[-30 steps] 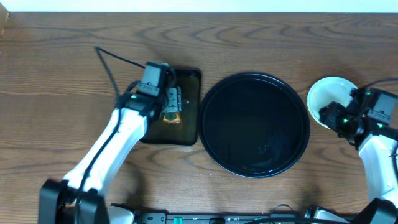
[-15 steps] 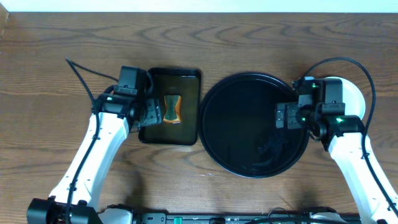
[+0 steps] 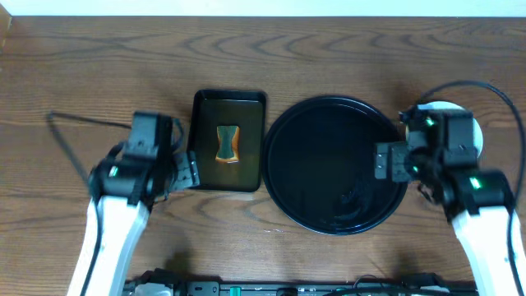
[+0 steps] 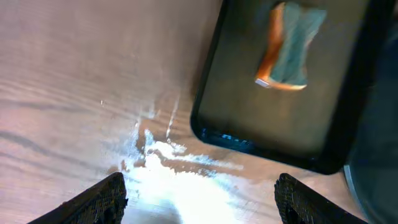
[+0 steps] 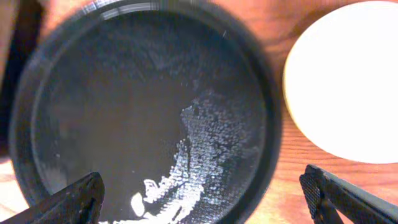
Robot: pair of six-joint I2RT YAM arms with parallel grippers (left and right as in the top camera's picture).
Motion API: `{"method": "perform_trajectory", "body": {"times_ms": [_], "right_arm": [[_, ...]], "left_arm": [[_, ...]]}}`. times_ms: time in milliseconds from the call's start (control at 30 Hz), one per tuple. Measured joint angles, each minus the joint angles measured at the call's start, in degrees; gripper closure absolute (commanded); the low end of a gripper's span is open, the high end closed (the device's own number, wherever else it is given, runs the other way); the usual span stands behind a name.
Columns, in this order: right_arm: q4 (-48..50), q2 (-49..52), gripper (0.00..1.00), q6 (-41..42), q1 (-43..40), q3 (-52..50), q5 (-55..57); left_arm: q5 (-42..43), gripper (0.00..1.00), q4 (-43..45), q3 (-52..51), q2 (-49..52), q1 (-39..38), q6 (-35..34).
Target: Clean dirty plates on tray and stack at the side
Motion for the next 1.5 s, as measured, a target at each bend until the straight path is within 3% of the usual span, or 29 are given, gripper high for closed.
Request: {"method": "perform_trajectory", "body": {"times_ms": [233, 433, 1333, 1500], "right_arm": [[0.9, -17.6, 0.01, 0.4, 0.0, -5.0, 2.1], [-0.2, -23.6, 0.01, 0.5, 0.0, -5.8, 2.4], [-0.9, -24.9, 0.01, 0.8, 0.0, -6.2, 2.6], [5.7, -30.2, 0.01, 0.8, 0.0, -8.8, 2.8]], "left_arm": [[0.9, 0.22, 4.8, -8.0, -20.7, 0.0, 1.3], [1.3, 0.22, 4.9, -10.1, -30.9, 0.0, 1.5], [1.4, 0.22, 4.9, -10.1, -32.1, 0.0, 1.5], [1.4, 0.22, 4.9, -10.1, -32.1, 0.0, 1.5]]}}
